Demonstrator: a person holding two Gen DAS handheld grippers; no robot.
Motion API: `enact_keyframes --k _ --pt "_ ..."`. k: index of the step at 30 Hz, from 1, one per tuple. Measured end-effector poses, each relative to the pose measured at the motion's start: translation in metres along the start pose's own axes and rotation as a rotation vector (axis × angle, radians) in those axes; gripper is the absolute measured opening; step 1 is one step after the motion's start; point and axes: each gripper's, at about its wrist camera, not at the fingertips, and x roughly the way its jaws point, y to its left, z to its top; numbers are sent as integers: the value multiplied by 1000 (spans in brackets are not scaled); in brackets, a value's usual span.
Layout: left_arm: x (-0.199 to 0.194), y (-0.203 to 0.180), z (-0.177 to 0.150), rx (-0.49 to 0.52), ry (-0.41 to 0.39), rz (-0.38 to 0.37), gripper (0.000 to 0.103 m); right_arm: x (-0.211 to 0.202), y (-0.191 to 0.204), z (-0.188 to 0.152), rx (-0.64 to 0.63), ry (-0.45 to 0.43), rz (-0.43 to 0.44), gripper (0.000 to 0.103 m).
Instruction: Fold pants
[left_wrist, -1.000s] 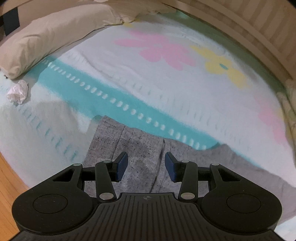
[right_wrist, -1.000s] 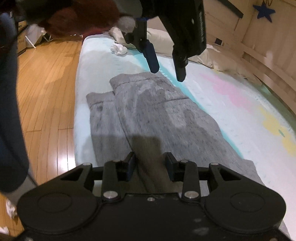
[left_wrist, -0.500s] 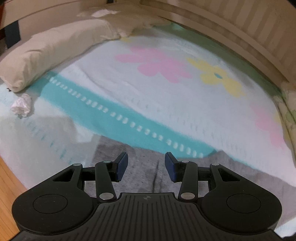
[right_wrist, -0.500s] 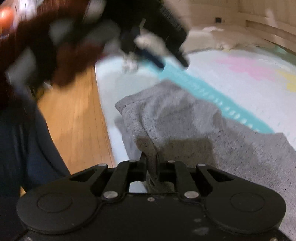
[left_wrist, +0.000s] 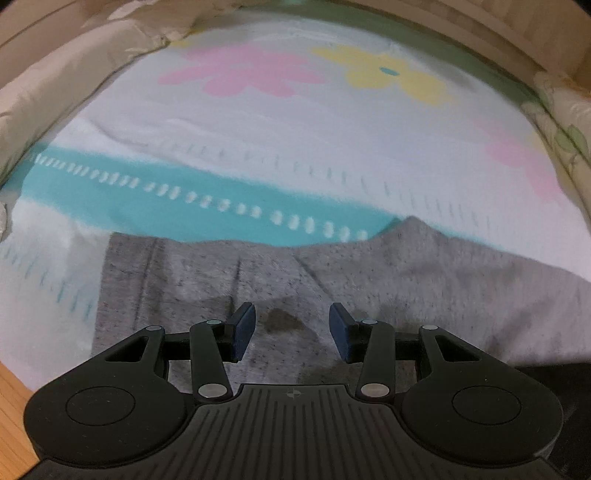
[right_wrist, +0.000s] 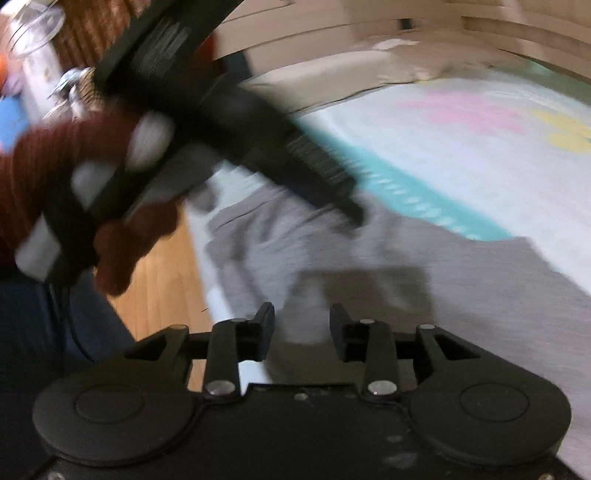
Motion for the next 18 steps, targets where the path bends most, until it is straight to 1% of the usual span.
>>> enact_keyframes --k 2,5,7,8,9,10,11,13,14,15,16,18 --pt "5 -2 -2 2 28 -9 43 -17 -26 4 43 -11 -35 36" --pt "14 -6 -7 14 80 -21 43 -33 -69 13 106 -30 -129 37" --pt "23 -9 -17 42 142 -25 43 -37 -95 19 118 -43 -200 38" --pt "26 -12 -23 76 165 -15 43 -38 -109 22 125 -47 -236 39" --pt "26 -18 -29 129 157 4 43 -37 -122 25 134 -49 -264 41" --pt "25 -25 -33 186 150 23 43 -36 -131 27 140 -48 -283 46" --pt "25 -30 -36 220 150 31 43 -33 -139 28 140 -45 -298 49" --pt "21 -31 -35 205 135 23 43 -25 -153 28 124 -25 -312 51" --pt "18 -30 -33 186 118 0 42 -21 -158 27 112 -9 -312 55" --pt "12 -30 -30 168 86 -26 42 -14 -163 24 107 6 -306 56" --pt "6 -30 -26 160 50 -36 42 -11 -167 21 107 18 -299 57" --pt "-5 -32 -18 157 -26 -18 42 -7 -169 16 114 34 -284 57"
